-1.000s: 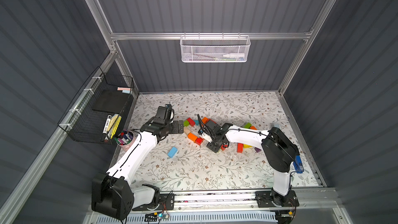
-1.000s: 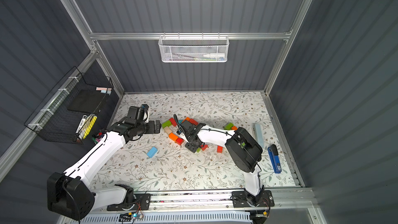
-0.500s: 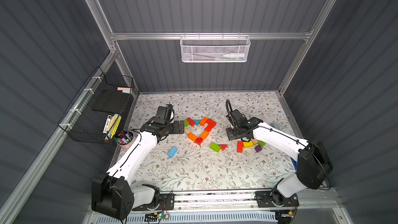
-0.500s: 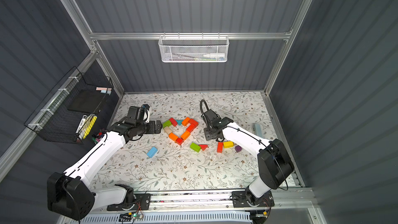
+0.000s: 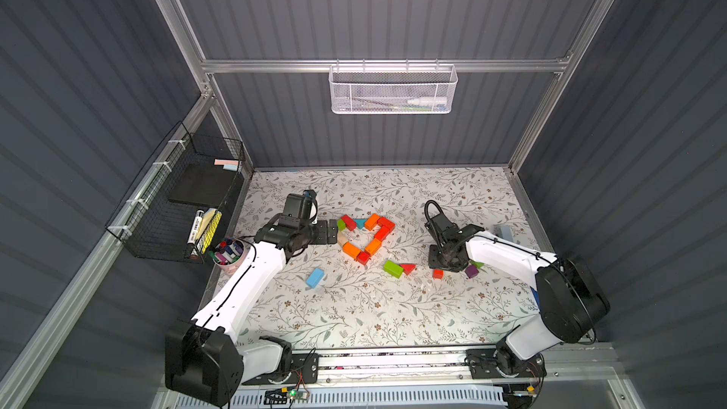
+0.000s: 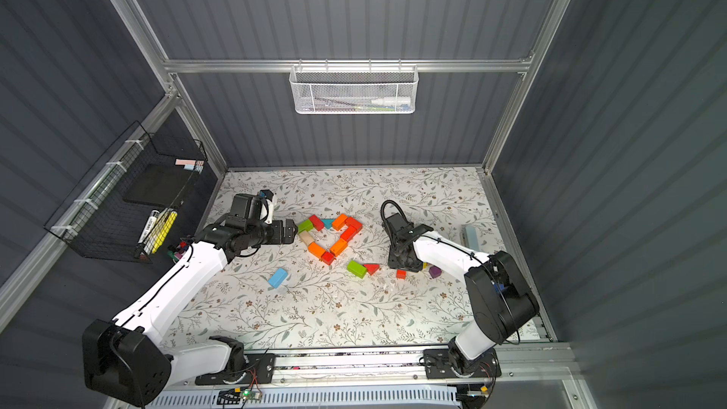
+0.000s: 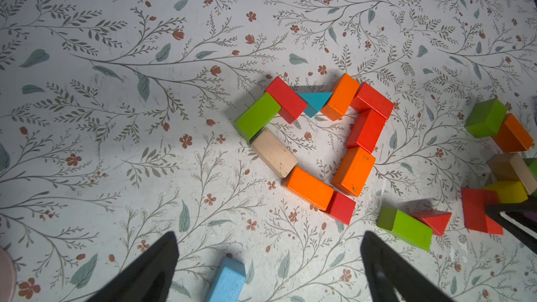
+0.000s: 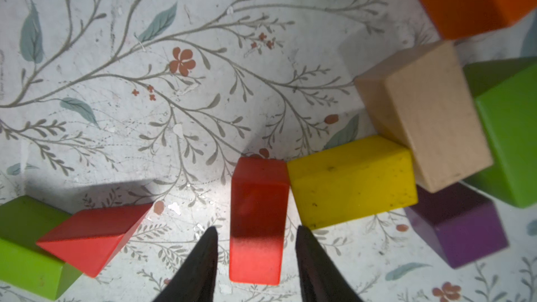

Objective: Assemble a heart with building blocks
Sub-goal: Assemble the building block at the center of the board.

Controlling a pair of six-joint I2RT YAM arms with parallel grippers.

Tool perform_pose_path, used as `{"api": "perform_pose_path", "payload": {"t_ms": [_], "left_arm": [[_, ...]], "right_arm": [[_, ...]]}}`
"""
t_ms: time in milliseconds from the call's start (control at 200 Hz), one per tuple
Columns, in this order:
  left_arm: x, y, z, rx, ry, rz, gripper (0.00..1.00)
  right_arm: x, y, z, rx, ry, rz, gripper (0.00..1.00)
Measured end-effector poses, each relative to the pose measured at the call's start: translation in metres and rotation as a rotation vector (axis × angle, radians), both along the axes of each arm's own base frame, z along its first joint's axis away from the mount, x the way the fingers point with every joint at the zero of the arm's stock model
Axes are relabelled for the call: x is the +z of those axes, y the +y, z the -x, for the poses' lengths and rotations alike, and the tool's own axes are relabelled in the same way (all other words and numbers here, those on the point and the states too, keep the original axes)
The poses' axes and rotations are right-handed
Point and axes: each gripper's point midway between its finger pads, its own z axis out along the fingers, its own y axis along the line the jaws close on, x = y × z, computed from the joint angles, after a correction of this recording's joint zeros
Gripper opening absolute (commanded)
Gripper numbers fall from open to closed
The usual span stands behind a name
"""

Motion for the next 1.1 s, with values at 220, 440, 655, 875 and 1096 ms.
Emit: {"api": "perform_pose_path", "payload": {"t_ms": [220,440,655,875,1096], "left_arm": [[0.000,0.000,0.000,-0.001,0.000,0.001,0.99],[0.000,0.000,0.000,-0.001,0.000,0.001,0.99],[0.000,0.000,0.000,-0.001,-0.001,0.001,0.99],[0.000,0.000,0.000,-0.001,-0.001,0.001,0.99],[0.000,0.000,0.000,-0.001,-0.001,0.001,0.99]], "right_arm": [[-0.011,0.002,0.003,-0.053,0.007,-0.043,0.34],[-0.009,0.011,0.000,-0.110,-0.031,-0.129,0.30],[-0.008,0.024,-0.005,-0.120,-0.044,-0.205,0.30],[-0.008,0.037,-0.010,-0.098,-0.055,-0.236,0.33],[-0.008,0.040,-0.010,-0.091,-0.057,-0.243,0.36]]}}
